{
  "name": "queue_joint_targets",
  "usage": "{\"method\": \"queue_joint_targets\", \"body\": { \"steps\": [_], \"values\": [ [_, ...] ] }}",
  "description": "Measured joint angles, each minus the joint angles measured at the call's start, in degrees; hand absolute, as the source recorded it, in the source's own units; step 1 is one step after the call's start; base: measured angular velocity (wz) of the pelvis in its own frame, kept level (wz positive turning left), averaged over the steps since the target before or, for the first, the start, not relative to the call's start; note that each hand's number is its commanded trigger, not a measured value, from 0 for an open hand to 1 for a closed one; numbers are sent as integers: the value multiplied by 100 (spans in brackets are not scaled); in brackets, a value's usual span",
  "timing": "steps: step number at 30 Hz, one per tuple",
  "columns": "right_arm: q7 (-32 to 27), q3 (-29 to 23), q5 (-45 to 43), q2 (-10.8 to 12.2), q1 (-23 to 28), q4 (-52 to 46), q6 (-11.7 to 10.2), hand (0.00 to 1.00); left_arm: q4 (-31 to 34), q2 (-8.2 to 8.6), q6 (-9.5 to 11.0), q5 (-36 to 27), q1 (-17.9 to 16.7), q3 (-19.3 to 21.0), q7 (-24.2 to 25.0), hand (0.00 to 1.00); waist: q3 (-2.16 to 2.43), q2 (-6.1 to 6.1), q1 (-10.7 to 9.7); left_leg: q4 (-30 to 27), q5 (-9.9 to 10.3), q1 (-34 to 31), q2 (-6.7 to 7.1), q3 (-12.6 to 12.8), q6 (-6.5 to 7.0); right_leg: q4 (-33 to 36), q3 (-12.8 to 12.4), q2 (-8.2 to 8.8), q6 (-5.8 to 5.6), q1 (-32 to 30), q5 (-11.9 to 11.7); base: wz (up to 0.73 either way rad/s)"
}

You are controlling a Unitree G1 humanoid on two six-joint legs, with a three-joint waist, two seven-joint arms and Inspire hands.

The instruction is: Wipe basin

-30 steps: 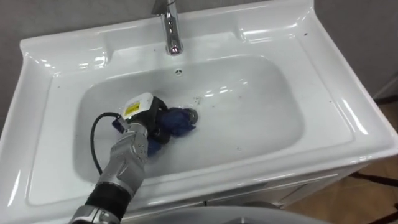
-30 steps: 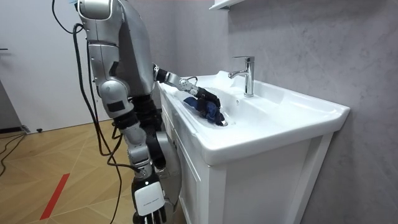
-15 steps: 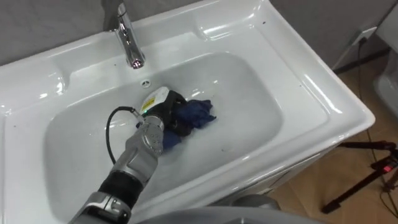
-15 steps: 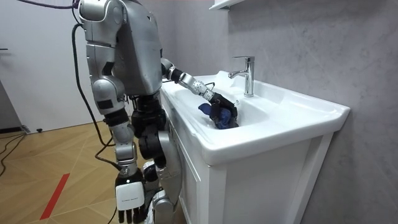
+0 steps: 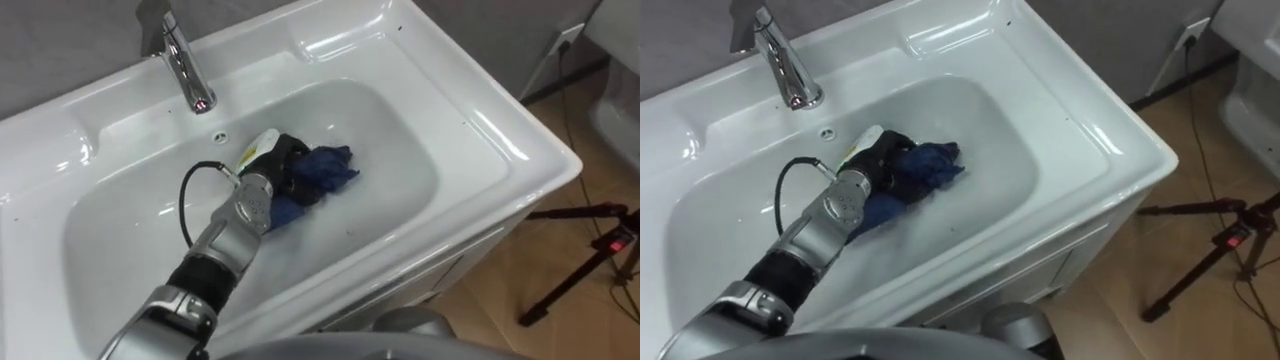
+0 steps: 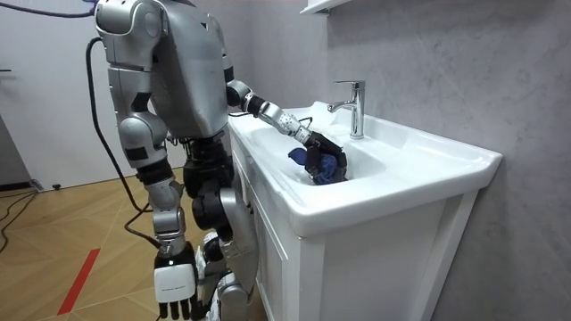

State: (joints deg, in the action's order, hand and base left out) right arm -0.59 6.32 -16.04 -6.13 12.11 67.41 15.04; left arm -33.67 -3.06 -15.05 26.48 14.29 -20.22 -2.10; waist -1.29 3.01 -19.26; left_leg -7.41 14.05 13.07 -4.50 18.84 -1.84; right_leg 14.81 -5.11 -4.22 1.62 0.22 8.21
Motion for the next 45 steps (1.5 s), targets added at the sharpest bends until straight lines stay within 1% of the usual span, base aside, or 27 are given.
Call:
{"method": "queue_joint_targets", "body": {
  "steps": [2, 3, 6, 7, 10, 12, 13, 15, 17, 19, 20, 21, 23, 25, 28, 31, 32, 34, 36, 39, 41, 45],
  "values": [
    [-2, -93, 2, 0, 68, -12, 0, 0, 122, -33, 12, 2, 43, 0, 0, 100, 2, -1, -29, -11, -2, 4, -4, -1, -2, -3, -2, -4, 5, -3, -3, -4],
    [-2, -106, 21, -10, 85, -12, -1, 0, 121, -42, 18, 2, 126, 2, 0, 100, 4, -5, -40, -11, -2, 8, -3, -1, -2, -5, -6, -5, 5, -4, -3, -7],
    [-11, -139, 51, -23, 105, -5, -5, 0, 116, -105, 41, 10, 266, 27, -38, 100, 10, -22, -59, -17, -3, 25, 3, 10, 0, -8, -83, -3, 5, -16, -3, -13],
    [-16, -139, 82, -25, 110, 1, -10, 0, 113, -138, 53, 10, 271, 28, -105, 100, 14, -35, -60, -20, -3, 46, 1, 14, 0, -9, -126, -10, 5, -13, -4, -16],
    [-36, -147, 228, -31, 111, 63, -12, 0, 99, -166, 52, 99, 273, 112, -177, 100, 19, -69, -56, -32, -3, 64, 0, 23, 0, -20, -144, -46, 6, -2, -15, -3],
    [-76, -178, 229, -44, 88, 135, -7, 0, 8, -167, 53, 315, 272, 197, -244, 100, 17, -95, -53, -34, -3, 61, -1, 25, 0, -23, -149, -48, 7, 2, -18, -2],
    [-110, -224, 223, -68, 98, 137, -6, 0, -51, -197, 52, 401, 269, 221, -303, 100, 37, -66, -41, -34, -3, 62, -1, 30, 0, -23, -171, -56, 7, 2, -18, -5],
    [-147, -312, 205, -110, 125, 145, -4, 0, -224, -220, 58, 584, 263, 257, -423, 100, 46, -50, 11, -35, -3, 69, -7, 105, 0, -28, -229, -77, 4, -8, -26, -13],
    [-208, -351, 205, -114, 145, 132, -3, 0, -406, -214, 60, 623, 254, 317, -519, 100, 59, -30, 61, -38, -3, 79, -14, 141, 0, -28, -257, -91, 10, -9, -45, -11],
    [-235, -378, 213, -112, 173, 106, -5, 0, -703, -217, 158, 774, 184, 444, -663, 100, 58, -17, 87, -34, -4, 136, -26, 146, -1, -32, -273, -105, 19, 46, -56, -5],
    [-237, -379, 212, -112, 183, 99, -5, 0, -752, -212, 192, 805, 171, 441, -683, 100, 57, -12, 87, -34, -3, 149, -29, 143, -3, -33, -272, -109, 19, 61, -57, 0],
    [-245, -380, 208, -111, 197, 88, -7, 0, -905, -208, 237, 810, 171, 458, -768, 100, 65, 4, 85, -29, 1, 156, -32, 140, -8, -31, -270, -114, 21, 69, -58, 0],
    [-249, -379, 212, -105, 232, 43, -7, 0, -1094, -211, 263, 841, 171, 572, -873, 100, 69, 30, 98, -22, 23, 156, -48, 141, -29, -26, -271, -135, 32, 61, -75, -3],
    [-259, -384, 223, -107, 357, -142, -2, 0, -1279, -235, 297, 1053, 156, 702, -905, 100, 83, 53, 189, -22, 47, 155, -83, 159, -56, -26, -284, -179, 60, 64, -100, -10],
    [-304, -432, 201, -111, 447, -270, 25, 0, -1280, -236, 302, 1188, -7, 903, -968, 100, 103, 87, 242, -25, 38, 154, -111, 163, -84, -25, -296, -214, 93, 58, -115, -4],
    [-321, -436, 200, -112, 459, -307, 116, 0, -1283, -235, 294, 1193, -148, 1106, -1029, 100, 115, 96, 273, -32, 27, 156, -134, 147, -107, -22, -276, -229, 119, 65, -127, 0],
    [-324, -444, 194, -113, 440, -312, 123, 0, -1290, -237, 294, 1192, -161, 1132, -1036, 100, 117, 97, 290, -33, 24, 157, -136, 141, -111, -22, -279, -231, 125, 67, -130, 0],
    [-328, -509, 173, -113, 434, -310, 127, 0, -1312, -236, 294, 1190, -178, 1155, -1053, 100, 122, 96, 405, -34, 18, 179, -148, 139, -122, -33, -284, -242, 139, 89, -140, 0],
    [-330, -551, 168, -122, 424, -305, 125, 0, -1315, -236, 296, 1184, -217, 1219, -1058, 100, 131, 98, 458, -34, 14, 182, -155, 133, -128, -43, -282, -248, 150, 95, -149, 0],
    [-380, -681, 164, -123, 401, -307, 101, 0, -1341, -239, 346, 1184, -293, 1339, -1063, 100, 161, 135, 543, -25, 12, 200, -181, 129, -140, -131, -272, -274, 172, 142, -186, -4],
    [-419, -764, 162, -120, 350, -307, 94, 0, -1379, -241, 380, 1183, -333, 1367, -1077, 100, 161, 144, 563, -17, 16, 240, -188, 97, -147, -146, -249, -279, 180, 197, -190, -2],
    [-431, -771, 11, -121, 275, -318, 90, 0, -1395, -240, 396, 1187, -374, 1430, -1090, 100, 166, 160, 597, -11, 17, 240, -189, 76, -151, -133, -239, -289, 185, 188, -189, 0]
  ]
}}
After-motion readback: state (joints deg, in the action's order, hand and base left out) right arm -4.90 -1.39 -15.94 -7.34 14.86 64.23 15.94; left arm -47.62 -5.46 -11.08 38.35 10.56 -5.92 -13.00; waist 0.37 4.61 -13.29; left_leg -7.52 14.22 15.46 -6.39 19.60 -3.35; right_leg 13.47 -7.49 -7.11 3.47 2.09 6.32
